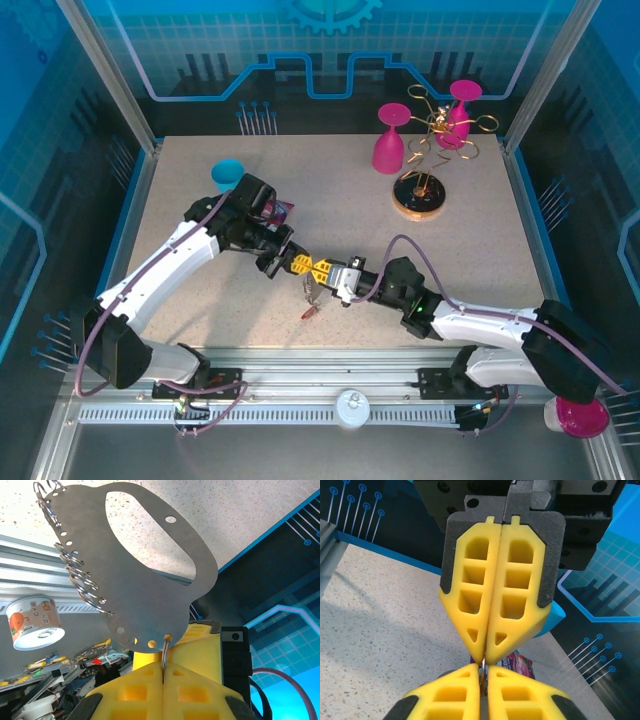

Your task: Put the keys on the keyring

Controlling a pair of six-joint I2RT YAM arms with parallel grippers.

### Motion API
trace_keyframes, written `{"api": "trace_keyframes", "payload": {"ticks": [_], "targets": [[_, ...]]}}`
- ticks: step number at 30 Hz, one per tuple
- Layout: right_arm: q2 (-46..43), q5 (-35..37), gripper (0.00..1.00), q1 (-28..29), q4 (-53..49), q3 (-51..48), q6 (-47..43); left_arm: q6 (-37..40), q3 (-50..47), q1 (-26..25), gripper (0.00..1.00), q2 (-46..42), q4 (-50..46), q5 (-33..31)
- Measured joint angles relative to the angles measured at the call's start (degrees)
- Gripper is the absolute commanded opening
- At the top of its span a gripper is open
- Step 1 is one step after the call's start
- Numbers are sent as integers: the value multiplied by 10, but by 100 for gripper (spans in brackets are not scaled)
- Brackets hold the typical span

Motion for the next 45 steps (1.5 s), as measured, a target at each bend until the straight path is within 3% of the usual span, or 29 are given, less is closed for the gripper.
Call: {"api": "trace_keyframes", "payload": {"ticks": [2, 3, 6, 7, 9, 11, 14, 20, 26, 31, 39, 45], "targets": [[0, 3, 0, 0, -2, 0, -7, -4, -4, 1, 0, -3, 4, 0], [0, 4, 0, 0, -3, 1, -6, -4, -7, 1, 7, -5, 9, 0], [-3, 4, 0, -2, -13, 4, -3, -11, -31, 7, 66, -19, 47, 7], [-7, 3, 0, -4, -18, 4, -1, -12, -42, 12, 79, -28, 61, 8], [-18, -5, 0, -14, -35, 4, 8, -4, -56, 33, 88, -45, 75, 3], [-33, -23, 0, -33, -59, 7, 21, 17, -58, 63, 88, -62, 87, -16], [-56, -67, 0, -75, -119, 28, 45, 107, -57, 101, 82, -87, 119, -64], [-77, -170, 0, -141, -303, 130, 66, 389, -66, 99, 70, -116, 221, -144], [-75, -236, 0, -156, -478, 228, 56, 743, -203, 57, 80, -218, 369, -112], [-64, -262, 0, -156, -567, 274, 41, 967, -214, 24, 66, -198, 372, -73], [-27, -269, 0, -152, -650, 315, 9, 1141, -212, -45, 40, -140, 356, -41], [-7, -250, 0, -131, -696, 345, -22, 1174, -209, -52, 33, -107, 355, -33]]}}
